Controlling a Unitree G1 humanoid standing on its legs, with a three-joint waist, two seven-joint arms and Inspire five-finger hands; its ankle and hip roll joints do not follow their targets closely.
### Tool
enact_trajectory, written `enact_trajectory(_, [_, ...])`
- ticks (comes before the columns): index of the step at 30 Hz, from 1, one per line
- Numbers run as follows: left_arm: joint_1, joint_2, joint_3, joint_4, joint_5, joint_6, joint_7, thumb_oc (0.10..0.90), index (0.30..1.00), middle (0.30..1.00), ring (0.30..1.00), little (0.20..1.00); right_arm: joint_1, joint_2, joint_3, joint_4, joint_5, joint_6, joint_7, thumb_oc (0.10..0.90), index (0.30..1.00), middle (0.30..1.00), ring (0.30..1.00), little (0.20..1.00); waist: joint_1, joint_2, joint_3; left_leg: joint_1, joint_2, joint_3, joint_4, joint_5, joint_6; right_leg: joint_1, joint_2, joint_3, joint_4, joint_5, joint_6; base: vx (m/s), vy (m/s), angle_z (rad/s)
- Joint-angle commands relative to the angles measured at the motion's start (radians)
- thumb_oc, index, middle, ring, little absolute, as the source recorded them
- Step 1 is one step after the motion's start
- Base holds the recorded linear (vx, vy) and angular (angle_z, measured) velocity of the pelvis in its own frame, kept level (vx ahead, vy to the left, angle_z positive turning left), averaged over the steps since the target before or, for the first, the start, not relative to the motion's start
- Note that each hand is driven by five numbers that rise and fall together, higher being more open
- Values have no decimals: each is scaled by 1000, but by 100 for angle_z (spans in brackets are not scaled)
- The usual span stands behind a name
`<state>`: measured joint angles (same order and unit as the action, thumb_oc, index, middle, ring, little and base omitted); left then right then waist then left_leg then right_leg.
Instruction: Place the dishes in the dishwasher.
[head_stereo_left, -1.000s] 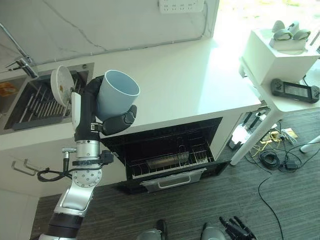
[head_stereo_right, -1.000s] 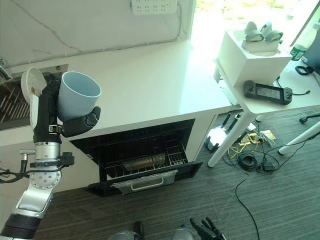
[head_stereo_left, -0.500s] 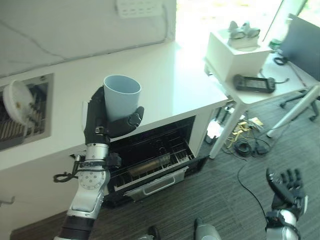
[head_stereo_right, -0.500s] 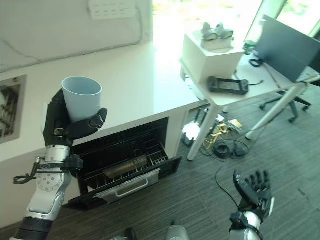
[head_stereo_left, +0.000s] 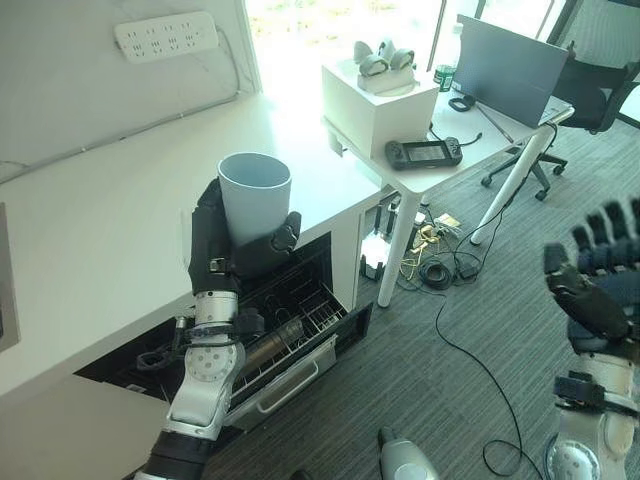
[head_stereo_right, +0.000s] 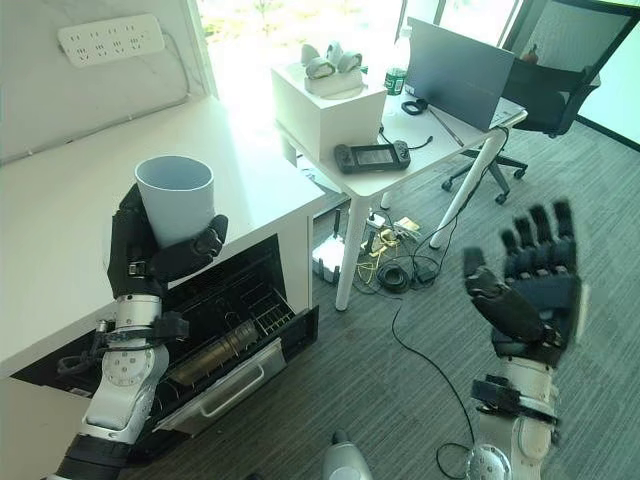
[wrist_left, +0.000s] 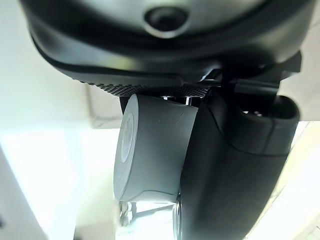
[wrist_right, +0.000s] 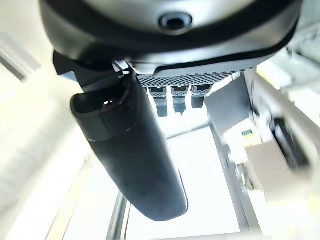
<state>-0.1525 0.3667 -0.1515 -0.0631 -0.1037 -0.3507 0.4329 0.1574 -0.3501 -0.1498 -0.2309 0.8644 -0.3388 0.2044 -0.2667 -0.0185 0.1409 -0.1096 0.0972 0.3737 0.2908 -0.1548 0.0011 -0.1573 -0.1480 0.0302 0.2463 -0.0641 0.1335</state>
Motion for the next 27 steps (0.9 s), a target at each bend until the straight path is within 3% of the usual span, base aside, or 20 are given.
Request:
enact_trajectory(1, [-156,20,-25,-8,210,-157,166,400,300,300,300,300,-85,-40,38,-73,30,63,139,800,900,900,900,900,28,0,-64,81,4,-39,9,-139,11,-12,11,-102,54,-83,34,10,-14,16])
enact_trajectory(5, [-162,15,-70,21,442,-232,325,400,300,300,300,300,-147,-57,129,-114,31,114,192,800,900,900,900,900,61,-10,-69,80,5,-57,9,-138,7,9,1,-128,54,-93,27,22,-18,23])
enact_trajectory(10, [-182,3,-133,34,567,-196,466,400,300,300,300,300,-224,-76,238,-133,17,140,211,800,900,900,900,900,105,-23,-78,69,3,-78,9,-132,0,23,-8,-154,54,-101,20,30,-24,27])
enact_trajectory(12, [-190,0,-155,48,620,-189,543,400,300,300,300,300,-251,-81,269,-131,-1,135,178,800,900,900,900,900,122,-28,-76,68,0,-91,9,-132,0,34,-11,-166,54,-106,17,29,-42,46])
enact_trajectory(13, [-203,-3,-175,72,658,-190,621,400,300,300,300,300,-272,-84,293,-125,-51,104,66,800,900,900,900,900,139,-31,-76,67,-4,-105,9,-133,2,44,-14,-178,54,-111,15,29,-66,41])
enact_trajectory(14, [-207,-9,-193,80,671,-174,657,400,300,300,300,300,-302,-79,318,-103,-61,77,29,800,900,900,900,900,155,-35,-73,63,-6,-119,9,-132,0,49,-15,-185,54,-112,14,23,-68,37])
enact_trajectory(19, [-195,-46,-241,129,729,-178,755,400,300,300,300,300,-422,-42,408,-76,-61,97,-62,800,900,900,900,900,217,-45,-51,53,-14,-173,9,-133,-5,74,-20,-223,54,-123,4,5,-53,46])
enact_trajectory(22, [-176,-67,-253,149,670,-197,755,400,300,300,300,300,-478,-26,434,-65,-33,114,-80,800,900,900,900,900,244,-51,-45,50,-15,-193,9,-131,-10,84,-20,-235,54,-128,0,21,-37,22])
enact_trajectory(27, [-165,-94,-245,142,666,-208,769,400,300,300,300,300,-536,-14,454,-74,-8,147,-111,800,900,900,900,900,264,-54,-44,44,-15,-210,9,-127,-15,93,-16,-242,54,-135,-8,24,-19,10])
